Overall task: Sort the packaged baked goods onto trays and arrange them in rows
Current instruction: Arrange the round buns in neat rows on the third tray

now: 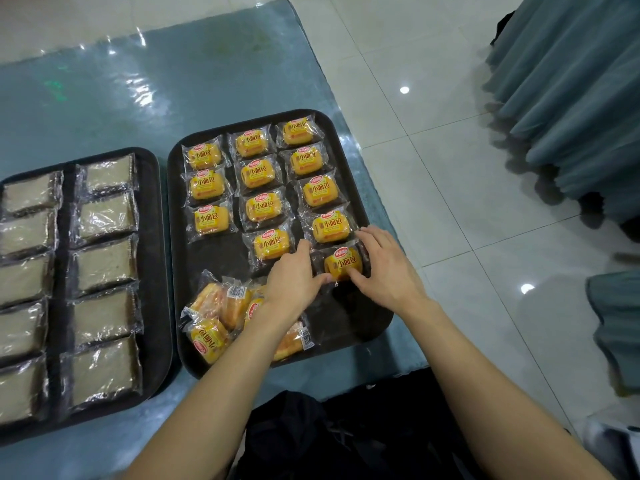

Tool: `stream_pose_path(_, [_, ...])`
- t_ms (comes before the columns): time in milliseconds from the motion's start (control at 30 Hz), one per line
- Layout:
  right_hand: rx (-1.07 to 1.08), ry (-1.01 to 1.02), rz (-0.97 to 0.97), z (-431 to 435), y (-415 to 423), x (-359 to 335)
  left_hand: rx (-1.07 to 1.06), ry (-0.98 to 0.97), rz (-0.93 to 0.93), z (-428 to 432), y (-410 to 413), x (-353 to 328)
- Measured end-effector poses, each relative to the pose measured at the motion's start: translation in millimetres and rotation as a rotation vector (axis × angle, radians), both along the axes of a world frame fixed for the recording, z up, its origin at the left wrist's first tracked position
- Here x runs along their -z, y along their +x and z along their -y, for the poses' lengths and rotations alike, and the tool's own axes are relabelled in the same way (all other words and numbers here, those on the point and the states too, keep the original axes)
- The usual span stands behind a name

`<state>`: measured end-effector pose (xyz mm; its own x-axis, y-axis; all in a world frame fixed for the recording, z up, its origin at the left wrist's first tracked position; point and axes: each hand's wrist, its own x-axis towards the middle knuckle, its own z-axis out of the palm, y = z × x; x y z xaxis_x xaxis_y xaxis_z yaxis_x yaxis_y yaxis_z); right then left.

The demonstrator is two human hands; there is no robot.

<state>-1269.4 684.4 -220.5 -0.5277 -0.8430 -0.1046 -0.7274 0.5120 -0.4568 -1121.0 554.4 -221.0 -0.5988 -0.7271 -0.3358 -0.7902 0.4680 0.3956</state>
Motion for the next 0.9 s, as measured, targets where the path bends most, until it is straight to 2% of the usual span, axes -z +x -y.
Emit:
stream_pose_path(100, [-0.062,-0.086,-0.058,1.1,9.4,-10.9,0.089,-0.064,-0.053,11.0,21.3,-21.4])
stream_pose_path(267, [-0.365,0.204,0.162,12.1,36.9,-18.1,0.314,-0.158,0.029,29.7,74.1,-35.5])
stream_pose_path(400, [-0.429,0.35,0.339,22.4,65.3,-8.6,0.332,-0.046,0.138,33.3,106.6,-36.4])
stream_pose_path(533, [-0.357,0.365,0.401,30.9,80.4,-1.5,0.291,0.122,0.238,31.1,123.1,-34.1])
stream_pose_path(700, [-0.336,0.305,0.446,44.7,87.8,-6.7,0.258,0.09,0.206,31.2,128.2,-30.9])
stream_pose_path(900, [-0.127,0.217,0.803,58.0,85.8,-16.3,0.142,0.121,0.112,26.2,136.3,-29.6])
